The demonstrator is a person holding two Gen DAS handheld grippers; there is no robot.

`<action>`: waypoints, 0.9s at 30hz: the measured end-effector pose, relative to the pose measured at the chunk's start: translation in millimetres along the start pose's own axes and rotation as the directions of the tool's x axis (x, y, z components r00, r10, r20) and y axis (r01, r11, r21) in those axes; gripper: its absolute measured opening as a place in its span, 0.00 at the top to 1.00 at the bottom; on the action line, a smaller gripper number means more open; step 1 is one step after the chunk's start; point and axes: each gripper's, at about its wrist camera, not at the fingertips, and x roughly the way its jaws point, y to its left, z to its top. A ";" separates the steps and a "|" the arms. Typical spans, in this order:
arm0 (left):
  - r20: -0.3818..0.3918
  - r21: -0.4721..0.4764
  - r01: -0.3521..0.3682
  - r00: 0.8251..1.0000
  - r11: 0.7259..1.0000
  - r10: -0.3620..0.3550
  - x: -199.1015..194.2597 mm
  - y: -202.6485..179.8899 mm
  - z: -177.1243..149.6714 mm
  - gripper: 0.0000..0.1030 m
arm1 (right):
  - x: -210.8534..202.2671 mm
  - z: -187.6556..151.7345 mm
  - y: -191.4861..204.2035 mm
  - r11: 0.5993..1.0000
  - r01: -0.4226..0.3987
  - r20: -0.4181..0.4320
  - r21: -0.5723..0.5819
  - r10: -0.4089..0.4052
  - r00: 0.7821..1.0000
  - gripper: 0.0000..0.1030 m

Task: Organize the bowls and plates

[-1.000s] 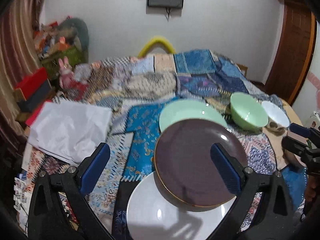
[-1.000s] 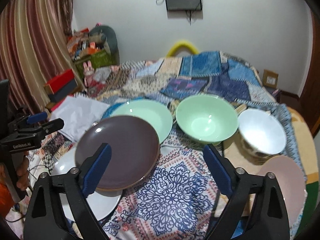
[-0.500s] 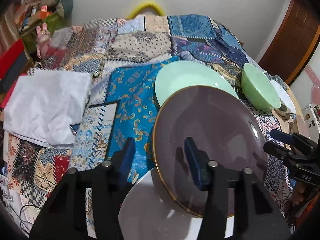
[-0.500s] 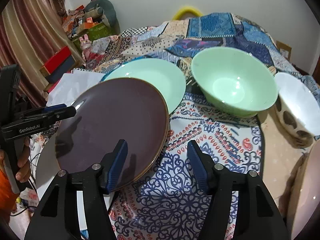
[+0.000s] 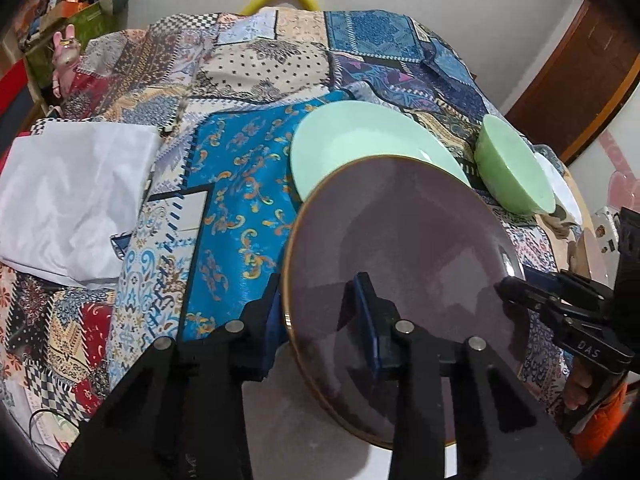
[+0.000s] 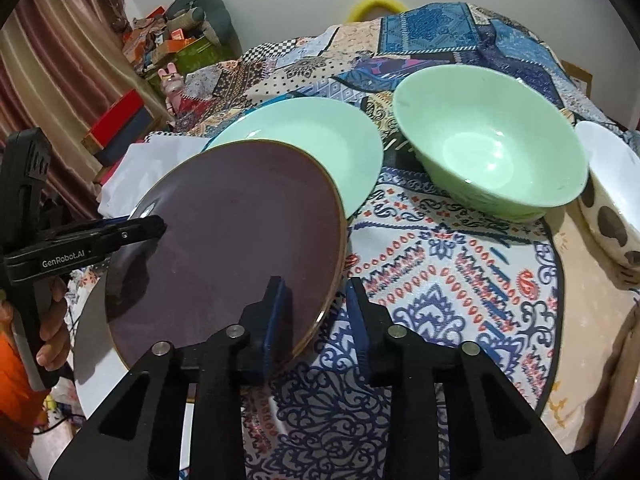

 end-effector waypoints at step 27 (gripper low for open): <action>0.020 0.035 0.005 1.000 0.999 -0.006 -27.6 -40.4 -15.8 0.66 | -27.3 -11.7 -9.8 1.000 -0.002 0.051 0.029 0.001 0.999 0.74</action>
